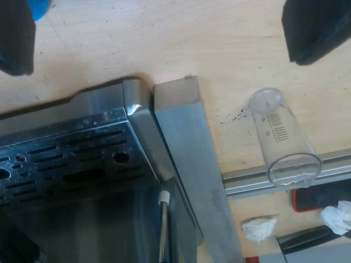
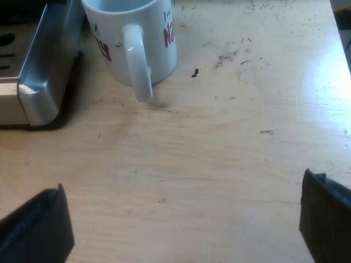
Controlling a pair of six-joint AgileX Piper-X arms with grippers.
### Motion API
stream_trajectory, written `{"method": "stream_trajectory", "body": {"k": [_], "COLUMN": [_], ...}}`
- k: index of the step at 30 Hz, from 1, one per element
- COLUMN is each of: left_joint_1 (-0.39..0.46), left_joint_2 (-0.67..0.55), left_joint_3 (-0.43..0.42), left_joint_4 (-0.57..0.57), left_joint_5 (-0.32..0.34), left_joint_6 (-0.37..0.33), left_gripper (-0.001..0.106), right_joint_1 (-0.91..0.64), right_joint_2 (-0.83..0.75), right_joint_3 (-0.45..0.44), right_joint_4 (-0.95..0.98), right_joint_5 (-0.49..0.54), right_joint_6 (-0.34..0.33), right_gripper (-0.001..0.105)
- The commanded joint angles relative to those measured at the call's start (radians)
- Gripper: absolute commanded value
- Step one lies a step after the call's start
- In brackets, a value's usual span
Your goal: Place mug into machine
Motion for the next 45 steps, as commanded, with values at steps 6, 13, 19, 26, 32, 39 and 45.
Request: {"method": "stream_trajectory", "body": {"k": [6,13,19,26,32,39,45], "left_joint_1": [-0.005,-0.018,-0.139,-0.265,-0.291,-0.291,-0.291], "left_joint_2": [-0.093,0.006,0.08,0.149,0.162,0.17,0.214], "left_joint_3": [-0.009,-0.009,-0.004,0.078,0.202,0.291,0.298], "left_joint_4": [-0.019,-0.079,-0.181,-0.355,-0.536,-0.599,-0.617], "left_joint_5": [0.136,0.277,0.369,0.432,0.432,0.432,0.432], "left_joint_6": [-0.005,-0.053,-0.025,-0.023,-0.023,-0.023,-0.023], "left_gripper": [0.093,0.093,0.093,0.093,0.093,0.093,0.093], "right_joint_1": [-0.005,-0.005,-0.005,-0.005,-0.005,-0.005,-0.005], "right_joint_2": [-0.032,0.107,0.24,0.342,0.373,0.375,0.374], "right_joint_3": [-0.022,-0.104,-0.124,-0.124,-0.084,-0.002,0.134], "right_joint_4": [-0.003,-0.001,-0.003,-0.01,-0.108,-0.256,-0.465], "right_joint_5": [-0.005,-0.009,-0.047,-0.049,-0.143,-0.166,-0.201], "right_joint_6": [-0.049,-0.055,-0.053,-0.055,-0.102,-0.104,-0.1], "right_gripper": [0.085,0.085,0.085,0.085,0.085,0.085,0.085]}}
